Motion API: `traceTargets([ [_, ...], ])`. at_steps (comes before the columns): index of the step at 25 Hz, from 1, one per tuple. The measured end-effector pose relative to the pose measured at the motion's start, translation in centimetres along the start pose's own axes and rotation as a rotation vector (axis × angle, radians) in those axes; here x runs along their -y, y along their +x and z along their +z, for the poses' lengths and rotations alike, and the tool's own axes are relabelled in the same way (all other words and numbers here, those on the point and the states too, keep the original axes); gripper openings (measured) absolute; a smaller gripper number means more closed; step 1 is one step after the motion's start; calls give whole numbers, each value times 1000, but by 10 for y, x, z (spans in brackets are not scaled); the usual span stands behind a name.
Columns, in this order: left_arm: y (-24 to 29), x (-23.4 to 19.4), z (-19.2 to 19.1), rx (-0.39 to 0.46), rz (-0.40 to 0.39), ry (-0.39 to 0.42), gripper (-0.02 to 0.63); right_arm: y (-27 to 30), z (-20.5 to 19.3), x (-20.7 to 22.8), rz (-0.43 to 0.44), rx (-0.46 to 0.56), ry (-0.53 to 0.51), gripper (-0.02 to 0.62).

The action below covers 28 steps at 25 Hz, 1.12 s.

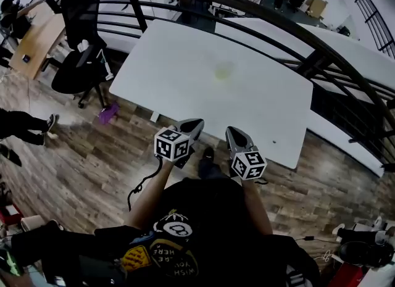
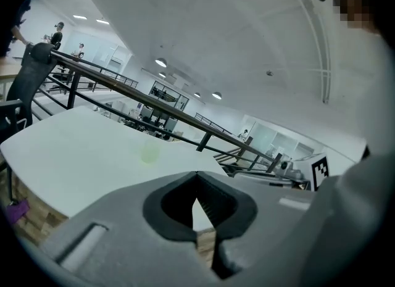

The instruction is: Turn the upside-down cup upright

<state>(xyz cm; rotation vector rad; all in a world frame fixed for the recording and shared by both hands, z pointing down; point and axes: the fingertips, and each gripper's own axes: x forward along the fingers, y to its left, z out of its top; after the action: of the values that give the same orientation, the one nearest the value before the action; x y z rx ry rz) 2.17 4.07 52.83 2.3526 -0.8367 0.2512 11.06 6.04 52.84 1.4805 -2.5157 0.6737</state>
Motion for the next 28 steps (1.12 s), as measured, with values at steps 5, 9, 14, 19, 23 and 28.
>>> traceTargets([
  [5, 60, -30, 22, -35, 22, -1, -2, 40, 17, 51, 35, -19, 8, 0],
  [9, 92, -55, 28, -38, 49, -67, -2, 72, 13, 75, 84, -59, -10, 0],
  [14, 125, -80, 45, -3, 53, -131, -2, 117, -5, 112, 83, -86, -26, 0],
  [19, 151, -123, 42, -18, 47, -200, -3, 176, -52, 141, -10, -186, -1, 0],
  [23, 173, -172, 51, -16, 74, -259, -3, 228, -48, 165, -70, -142, -42, 7],
  [28, 178, -213, 54, 13, 111, -334, -2, 278, -53, 191, -136, -162, -91, 210],
])
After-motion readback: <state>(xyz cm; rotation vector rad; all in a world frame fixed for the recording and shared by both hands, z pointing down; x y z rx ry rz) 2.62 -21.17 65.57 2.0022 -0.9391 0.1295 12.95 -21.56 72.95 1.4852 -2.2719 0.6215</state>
